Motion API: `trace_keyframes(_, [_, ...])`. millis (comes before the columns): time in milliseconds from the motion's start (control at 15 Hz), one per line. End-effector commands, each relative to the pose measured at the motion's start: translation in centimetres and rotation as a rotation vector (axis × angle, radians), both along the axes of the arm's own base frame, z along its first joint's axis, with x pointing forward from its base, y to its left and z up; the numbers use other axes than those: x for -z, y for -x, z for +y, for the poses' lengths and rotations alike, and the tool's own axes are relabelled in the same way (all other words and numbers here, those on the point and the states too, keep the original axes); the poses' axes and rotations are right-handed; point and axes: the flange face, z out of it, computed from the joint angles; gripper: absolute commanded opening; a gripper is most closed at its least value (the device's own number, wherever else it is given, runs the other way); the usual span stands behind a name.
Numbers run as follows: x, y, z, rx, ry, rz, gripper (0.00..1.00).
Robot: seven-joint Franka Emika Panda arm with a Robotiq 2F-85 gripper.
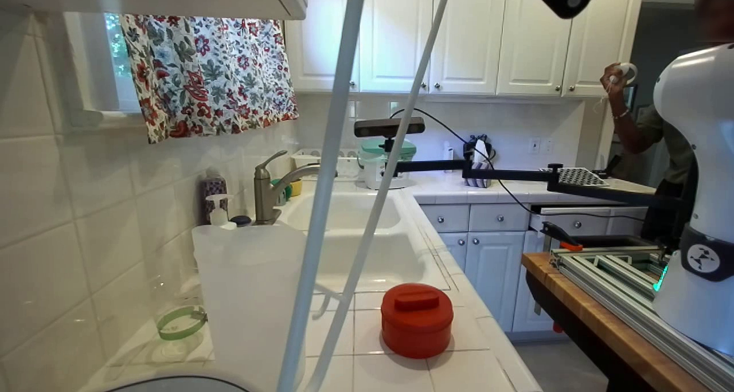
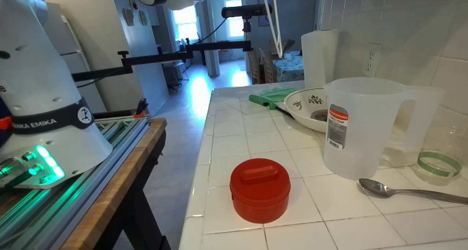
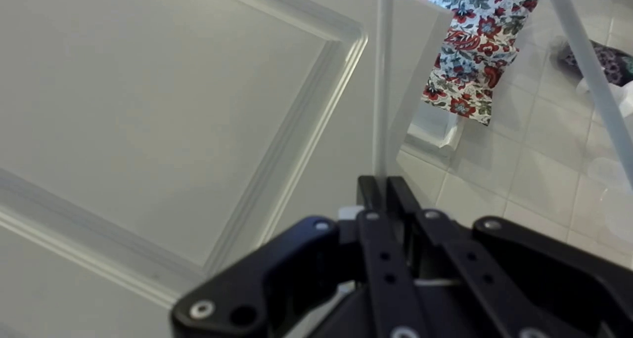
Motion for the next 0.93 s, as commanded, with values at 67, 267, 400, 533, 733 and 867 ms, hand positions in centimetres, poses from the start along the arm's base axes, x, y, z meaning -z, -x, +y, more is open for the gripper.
trace_keyframes(67, [-1.0,0.0,0.2,-0.036,0.034,-0.008,0.02])
trace_keyframes(267, [0.1,0.0,0.3,-0.021,0.001,0.006,0.08])
trace_keyframes(400, [0.1,0.0,0.3,-0.022,0.001,0.006,0.08])
trace_keyframes(533, [0.3,0.0,0.4,-0.026,0.002,0.007,0.02])
trace_keyframes(733, [1.0,0.0,0.6,-0.040,0.007,0.012,0.02])
trace_keyframes(867, [1.0,0.0,0.7,-0.044,0.011,0.013,0.02])
